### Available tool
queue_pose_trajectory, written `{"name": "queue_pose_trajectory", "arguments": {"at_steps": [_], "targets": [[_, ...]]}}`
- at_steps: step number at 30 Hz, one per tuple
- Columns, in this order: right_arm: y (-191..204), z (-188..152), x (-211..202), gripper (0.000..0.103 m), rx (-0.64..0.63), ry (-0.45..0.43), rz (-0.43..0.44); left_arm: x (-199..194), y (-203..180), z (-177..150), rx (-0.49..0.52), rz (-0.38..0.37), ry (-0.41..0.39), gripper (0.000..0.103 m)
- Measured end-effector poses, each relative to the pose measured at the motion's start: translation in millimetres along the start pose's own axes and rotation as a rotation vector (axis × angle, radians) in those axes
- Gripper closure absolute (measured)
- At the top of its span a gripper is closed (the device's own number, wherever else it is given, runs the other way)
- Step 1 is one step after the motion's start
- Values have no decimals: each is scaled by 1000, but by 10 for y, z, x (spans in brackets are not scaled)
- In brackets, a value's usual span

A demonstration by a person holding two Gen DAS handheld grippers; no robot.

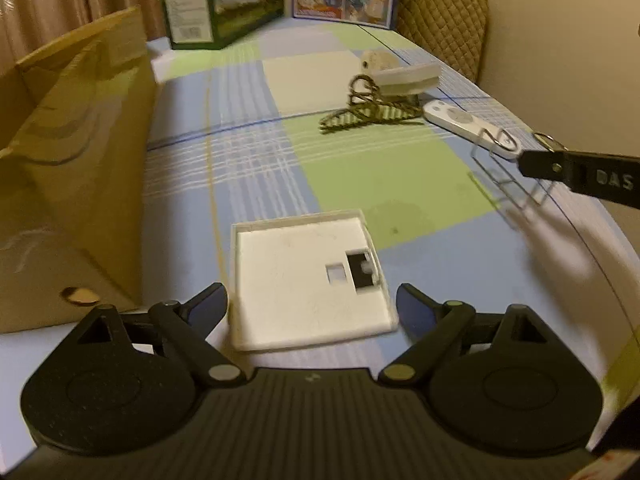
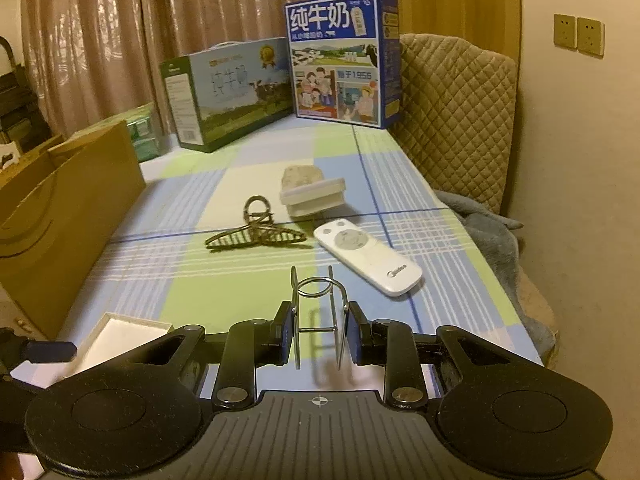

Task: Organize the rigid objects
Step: 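Lift the wire stand with the right gripper while the left grasps the white square frame, then carry the wire stand and white frame with both grippers over the cardboard box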

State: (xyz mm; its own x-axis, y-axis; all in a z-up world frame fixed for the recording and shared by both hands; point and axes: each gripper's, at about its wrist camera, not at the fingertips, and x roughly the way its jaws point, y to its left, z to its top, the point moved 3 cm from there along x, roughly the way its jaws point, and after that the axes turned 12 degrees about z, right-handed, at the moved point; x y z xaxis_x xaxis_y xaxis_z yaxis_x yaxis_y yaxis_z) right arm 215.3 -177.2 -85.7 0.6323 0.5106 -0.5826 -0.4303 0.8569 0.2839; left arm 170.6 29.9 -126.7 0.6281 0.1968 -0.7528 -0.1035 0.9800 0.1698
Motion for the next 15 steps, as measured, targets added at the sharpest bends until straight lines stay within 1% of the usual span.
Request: {"name": "queue_pose_trajectory", "arguments": {"at_steps": [2,6,12,15], "targets": [[24,-28,-36,79,6,3,10,4,21,20,-15,21,-21,9],[33,-72,-38,79,11,14,14,82,5,71,-24,27,-29,8],[46,-74,8,79,20,17,27,197,-37,46,-24,23,-17,8],[70,-79,30,79,21,20,40,211,-34,51,-43,10,-21,9]]}}
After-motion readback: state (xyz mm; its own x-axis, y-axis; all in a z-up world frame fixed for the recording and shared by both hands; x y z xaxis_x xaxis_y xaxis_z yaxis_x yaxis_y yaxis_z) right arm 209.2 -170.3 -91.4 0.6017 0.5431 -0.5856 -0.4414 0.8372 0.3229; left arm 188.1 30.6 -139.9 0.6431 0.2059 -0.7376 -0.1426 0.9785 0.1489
